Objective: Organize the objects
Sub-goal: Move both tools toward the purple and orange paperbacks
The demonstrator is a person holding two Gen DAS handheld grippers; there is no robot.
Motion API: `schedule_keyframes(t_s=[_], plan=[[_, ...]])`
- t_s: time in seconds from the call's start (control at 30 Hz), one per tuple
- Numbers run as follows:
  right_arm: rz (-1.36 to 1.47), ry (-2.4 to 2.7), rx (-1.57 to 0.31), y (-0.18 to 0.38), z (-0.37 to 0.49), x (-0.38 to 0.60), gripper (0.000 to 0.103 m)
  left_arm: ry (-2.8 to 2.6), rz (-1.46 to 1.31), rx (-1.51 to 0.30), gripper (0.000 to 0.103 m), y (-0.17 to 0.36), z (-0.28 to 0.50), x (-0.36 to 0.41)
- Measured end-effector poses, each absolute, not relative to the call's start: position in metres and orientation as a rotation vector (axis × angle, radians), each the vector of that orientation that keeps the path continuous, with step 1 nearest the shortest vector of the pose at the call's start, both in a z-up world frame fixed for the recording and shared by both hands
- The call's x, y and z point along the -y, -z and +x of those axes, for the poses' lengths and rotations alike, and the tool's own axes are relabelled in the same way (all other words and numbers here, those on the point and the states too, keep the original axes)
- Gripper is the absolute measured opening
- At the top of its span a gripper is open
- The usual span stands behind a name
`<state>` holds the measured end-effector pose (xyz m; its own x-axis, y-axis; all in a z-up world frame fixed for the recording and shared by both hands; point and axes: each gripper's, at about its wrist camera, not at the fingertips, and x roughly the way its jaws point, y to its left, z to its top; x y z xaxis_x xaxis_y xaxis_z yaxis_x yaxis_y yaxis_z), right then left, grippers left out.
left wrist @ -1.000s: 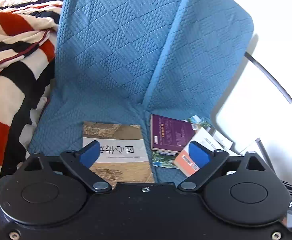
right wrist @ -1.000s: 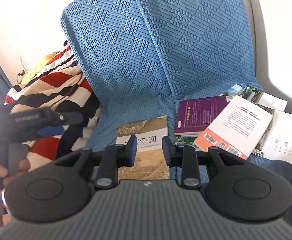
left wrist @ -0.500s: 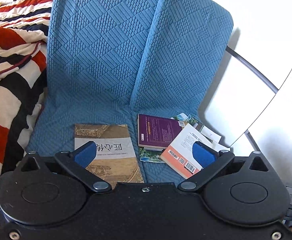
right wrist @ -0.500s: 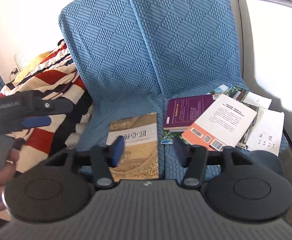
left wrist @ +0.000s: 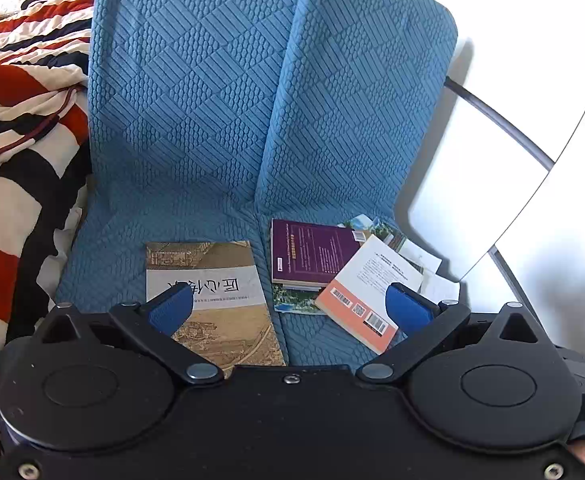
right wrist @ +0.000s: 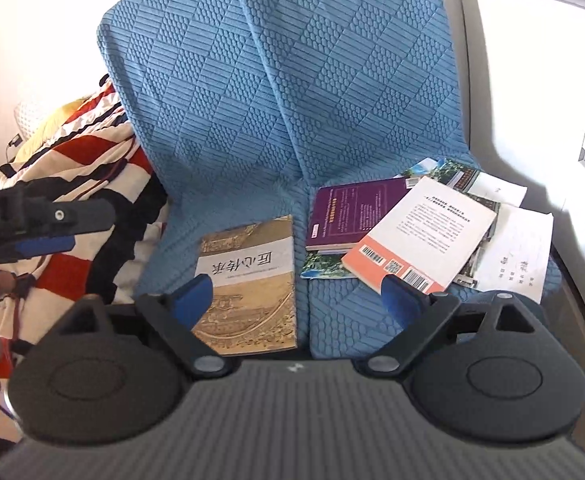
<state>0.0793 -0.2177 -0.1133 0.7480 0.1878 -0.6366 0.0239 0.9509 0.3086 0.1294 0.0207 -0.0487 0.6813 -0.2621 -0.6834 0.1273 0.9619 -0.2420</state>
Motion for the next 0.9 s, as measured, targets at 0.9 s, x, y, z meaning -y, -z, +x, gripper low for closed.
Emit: schedule_keyframes(t_s=[0.9], plan=[[0.419, 0.03, -0.76, 0.134, 0.075, 0.281, 0.092, 0.193, -0.196, -0.972, 0.103, 0.004, 0.149, 0.042]])
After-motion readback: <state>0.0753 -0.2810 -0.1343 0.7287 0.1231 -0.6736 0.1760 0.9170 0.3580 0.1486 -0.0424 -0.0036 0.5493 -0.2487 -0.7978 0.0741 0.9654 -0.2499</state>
